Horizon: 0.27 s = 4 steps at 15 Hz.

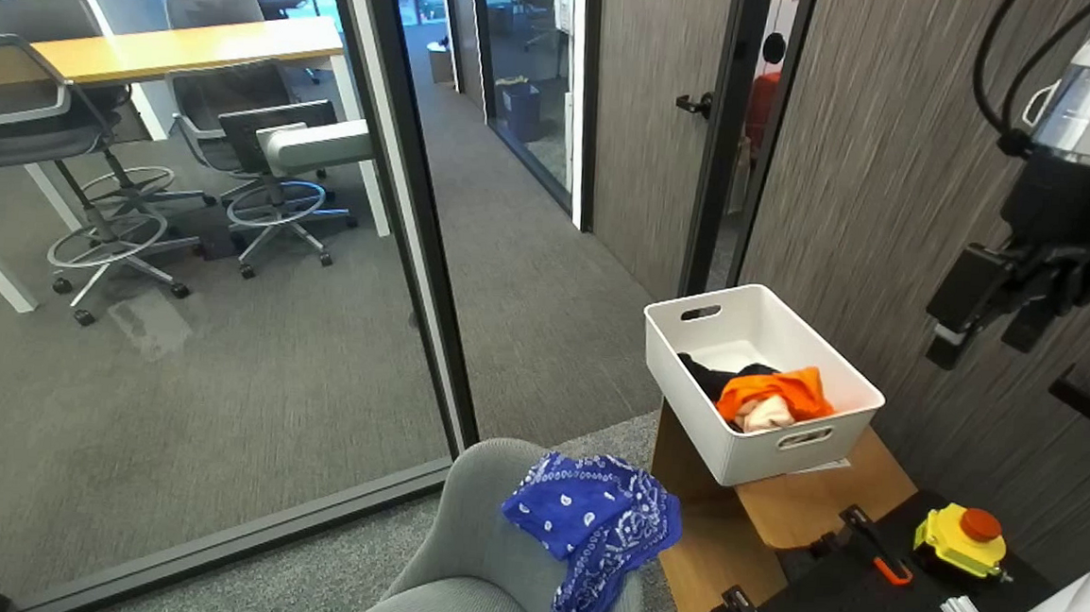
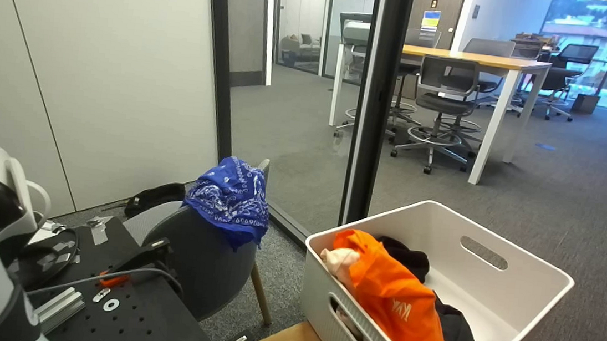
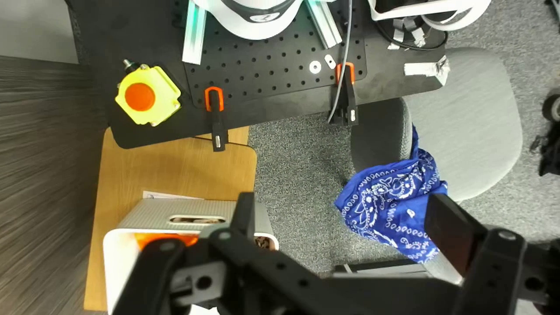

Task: Pick up the blue cloth from the box and put it on the chair's headrest

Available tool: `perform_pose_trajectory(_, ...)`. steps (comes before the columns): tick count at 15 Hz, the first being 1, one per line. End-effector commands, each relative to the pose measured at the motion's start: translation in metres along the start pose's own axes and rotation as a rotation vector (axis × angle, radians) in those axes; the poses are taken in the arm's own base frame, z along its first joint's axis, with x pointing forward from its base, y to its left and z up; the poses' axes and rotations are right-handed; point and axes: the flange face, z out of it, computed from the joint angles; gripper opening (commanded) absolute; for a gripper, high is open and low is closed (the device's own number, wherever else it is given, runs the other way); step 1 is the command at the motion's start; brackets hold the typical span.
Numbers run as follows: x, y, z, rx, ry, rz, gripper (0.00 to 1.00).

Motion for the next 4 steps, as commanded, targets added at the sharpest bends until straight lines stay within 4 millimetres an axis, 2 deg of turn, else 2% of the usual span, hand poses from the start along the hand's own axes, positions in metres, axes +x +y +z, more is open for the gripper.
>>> perform_pose_trajectory(1, 0.0004, 0.0029, 0.0022, 0.006, -0.007, 0.007, 1.0)
perform_pose_trajectory(4, 0.0012, 0.004, 0.0055, 0.007, -0.015, 0.01, 1.0)
